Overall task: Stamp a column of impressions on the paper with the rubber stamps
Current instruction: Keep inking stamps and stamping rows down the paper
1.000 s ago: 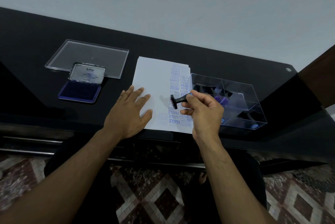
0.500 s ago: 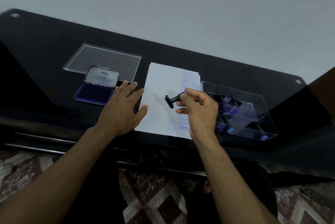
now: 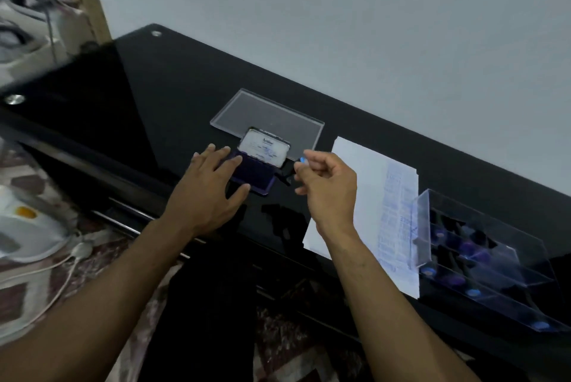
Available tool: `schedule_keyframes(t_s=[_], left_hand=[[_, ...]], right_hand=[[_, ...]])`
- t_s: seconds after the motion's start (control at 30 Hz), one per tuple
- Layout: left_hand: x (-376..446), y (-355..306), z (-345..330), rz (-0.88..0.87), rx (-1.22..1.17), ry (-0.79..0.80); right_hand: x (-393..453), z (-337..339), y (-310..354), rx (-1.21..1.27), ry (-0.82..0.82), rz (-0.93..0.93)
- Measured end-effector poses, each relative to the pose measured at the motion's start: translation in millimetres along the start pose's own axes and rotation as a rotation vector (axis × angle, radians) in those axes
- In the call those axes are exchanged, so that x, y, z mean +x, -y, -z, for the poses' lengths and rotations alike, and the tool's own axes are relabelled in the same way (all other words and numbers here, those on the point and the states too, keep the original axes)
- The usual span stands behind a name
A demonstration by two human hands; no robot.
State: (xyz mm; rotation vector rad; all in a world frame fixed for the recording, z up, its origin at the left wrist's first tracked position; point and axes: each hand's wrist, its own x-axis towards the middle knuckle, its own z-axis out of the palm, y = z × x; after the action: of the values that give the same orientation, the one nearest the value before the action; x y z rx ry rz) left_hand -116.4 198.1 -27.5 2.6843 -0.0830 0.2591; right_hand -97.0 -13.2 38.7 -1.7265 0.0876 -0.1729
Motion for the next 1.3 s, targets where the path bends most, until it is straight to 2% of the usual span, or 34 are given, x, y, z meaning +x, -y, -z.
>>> schedule_keyframes(t_s=[0.27,0.53,1.3], left_hand=[[0.9,43.2,9.0,0.081,0.022,-0.005],[12.1,54.1,4.8,0.047,0.064,0.01],[13.5,55.9,-2.3,0.053,0.181,0.014]], right_hand=[[9.5,-54.0,0.0,-0.276,0.091,0.183],[14.8,-72.1,4.1,-0.482,0.135,0.357],[27.6,-76.9,-5.3,-0.633,0.212,0.353]])
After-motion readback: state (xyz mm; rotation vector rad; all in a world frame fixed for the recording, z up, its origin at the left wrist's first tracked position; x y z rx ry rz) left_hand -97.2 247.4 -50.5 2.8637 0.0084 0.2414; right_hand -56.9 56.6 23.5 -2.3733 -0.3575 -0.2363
